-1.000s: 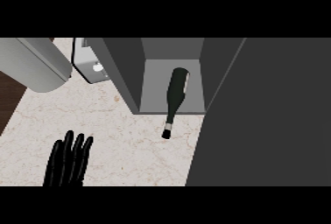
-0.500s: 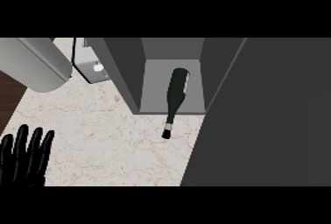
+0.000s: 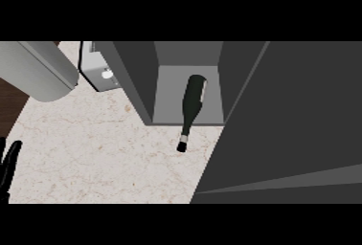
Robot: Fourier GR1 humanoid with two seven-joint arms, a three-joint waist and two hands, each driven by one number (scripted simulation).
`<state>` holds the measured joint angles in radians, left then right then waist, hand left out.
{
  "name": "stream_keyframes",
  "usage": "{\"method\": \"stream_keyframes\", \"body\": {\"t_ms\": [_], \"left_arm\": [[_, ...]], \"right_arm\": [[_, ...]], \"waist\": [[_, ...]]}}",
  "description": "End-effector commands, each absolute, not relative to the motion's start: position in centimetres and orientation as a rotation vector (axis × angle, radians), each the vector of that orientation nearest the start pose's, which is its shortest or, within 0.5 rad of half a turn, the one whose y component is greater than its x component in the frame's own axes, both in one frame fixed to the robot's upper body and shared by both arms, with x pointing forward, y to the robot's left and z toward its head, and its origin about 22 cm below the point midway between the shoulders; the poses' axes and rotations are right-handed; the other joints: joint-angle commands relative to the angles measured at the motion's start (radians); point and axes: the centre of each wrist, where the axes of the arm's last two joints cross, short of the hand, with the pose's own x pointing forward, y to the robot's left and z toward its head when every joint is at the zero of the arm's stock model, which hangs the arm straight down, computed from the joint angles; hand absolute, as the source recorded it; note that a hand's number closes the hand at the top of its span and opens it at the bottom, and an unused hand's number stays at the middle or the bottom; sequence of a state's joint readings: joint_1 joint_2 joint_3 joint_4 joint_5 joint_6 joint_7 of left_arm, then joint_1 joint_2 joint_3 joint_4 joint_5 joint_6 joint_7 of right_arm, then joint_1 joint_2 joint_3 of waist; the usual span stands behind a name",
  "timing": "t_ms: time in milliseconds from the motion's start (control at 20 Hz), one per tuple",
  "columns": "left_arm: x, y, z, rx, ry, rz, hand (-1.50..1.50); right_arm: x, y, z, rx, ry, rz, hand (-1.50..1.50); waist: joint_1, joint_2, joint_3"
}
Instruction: Pick up the wine, place it into the cabinet and close the cabinet
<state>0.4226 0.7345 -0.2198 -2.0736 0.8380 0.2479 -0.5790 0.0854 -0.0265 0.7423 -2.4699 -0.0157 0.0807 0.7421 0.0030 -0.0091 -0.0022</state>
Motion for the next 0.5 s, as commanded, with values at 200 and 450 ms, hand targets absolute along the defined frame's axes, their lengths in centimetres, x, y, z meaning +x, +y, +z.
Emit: {"method": "stream_keyframes", "body": {"t_ms": [200, 450], "left_arm": [[15.2, 33.5, 8.8, -0.152, -1.984, 0.172, -1.50], [14.5, 32.5, 9.5, -0.210, -1.957, 0.166, -1.50]], "right_arm": [[8.6, -10.2, 19.3, 0.738, -1.657, 0.643, 1.50], [9.1, -8.0, 18.4, 0.695, -1.688, 0.653, 1.50]], "waist": [[-0.001, 0.001, -0.002], [0.009, -0.002, -0.002]]}}
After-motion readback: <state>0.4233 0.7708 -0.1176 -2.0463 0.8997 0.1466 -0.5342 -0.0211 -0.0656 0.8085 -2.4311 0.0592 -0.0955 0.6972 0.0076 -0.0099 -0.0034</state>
